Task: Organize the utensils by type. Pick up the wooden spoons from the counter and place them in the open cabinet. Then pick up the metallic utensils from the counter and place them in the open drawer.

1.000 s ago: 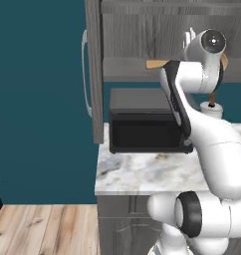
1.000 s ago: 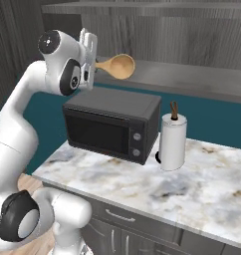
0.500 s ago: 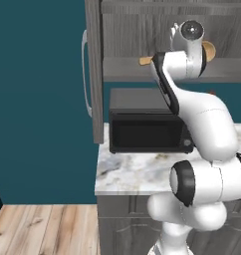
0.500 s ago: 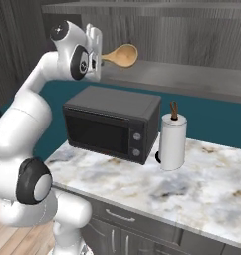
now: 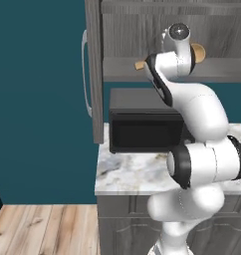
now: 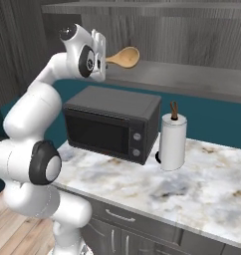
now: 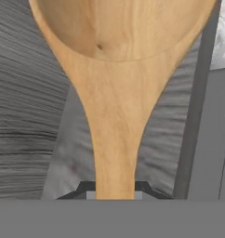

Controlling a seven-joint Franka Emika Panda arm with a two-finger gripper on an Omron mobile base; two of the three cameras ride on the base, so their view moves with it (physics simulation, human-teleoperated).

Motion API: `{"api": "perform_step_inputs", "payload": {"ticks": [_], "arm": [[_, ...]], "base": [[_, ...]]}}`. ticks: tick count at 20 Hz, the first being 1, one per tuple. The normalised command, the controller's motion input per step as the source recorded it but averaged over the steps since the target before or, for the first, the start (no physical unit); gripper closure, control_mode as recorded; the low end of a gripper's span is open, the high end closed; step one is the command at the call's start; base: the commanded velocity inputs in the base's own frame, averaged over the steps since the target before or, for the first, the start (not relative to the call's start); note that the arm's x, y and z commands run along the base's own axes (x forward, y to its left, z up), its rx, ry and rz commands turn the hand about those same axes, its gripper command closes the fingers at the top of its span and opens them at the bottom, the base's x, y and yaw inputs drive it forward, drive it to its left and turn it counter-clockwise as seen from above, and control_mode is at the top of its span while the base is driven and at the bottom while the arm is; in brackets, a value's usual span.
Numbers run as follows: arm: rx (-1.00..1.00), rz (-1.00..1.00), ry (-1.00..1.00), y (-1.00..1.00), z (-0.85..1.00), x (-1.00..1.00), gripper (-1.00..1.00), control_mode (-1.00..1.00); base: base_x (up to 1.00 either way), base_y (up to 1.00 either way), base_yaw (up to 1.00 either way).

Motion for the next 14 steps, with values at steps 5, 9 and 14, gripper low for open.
{"api": "perform_step_inputs", "payload": {"ticks": [5,9,14], "arm": [[0.0,0.0,0.0,0.0,-0.29,0.4,1.0,-1.0],[0.0,0.0,0.0,0.0,-0.09,0.5,1.0,-1.0],[0.0,0.01,0.03,0.0,0.0,0.61,1.0,-1.0]], "base": [[0.0,0.0,0.0],[0.0,0.0,0.0],[0.0,0.0,0.0]]}}
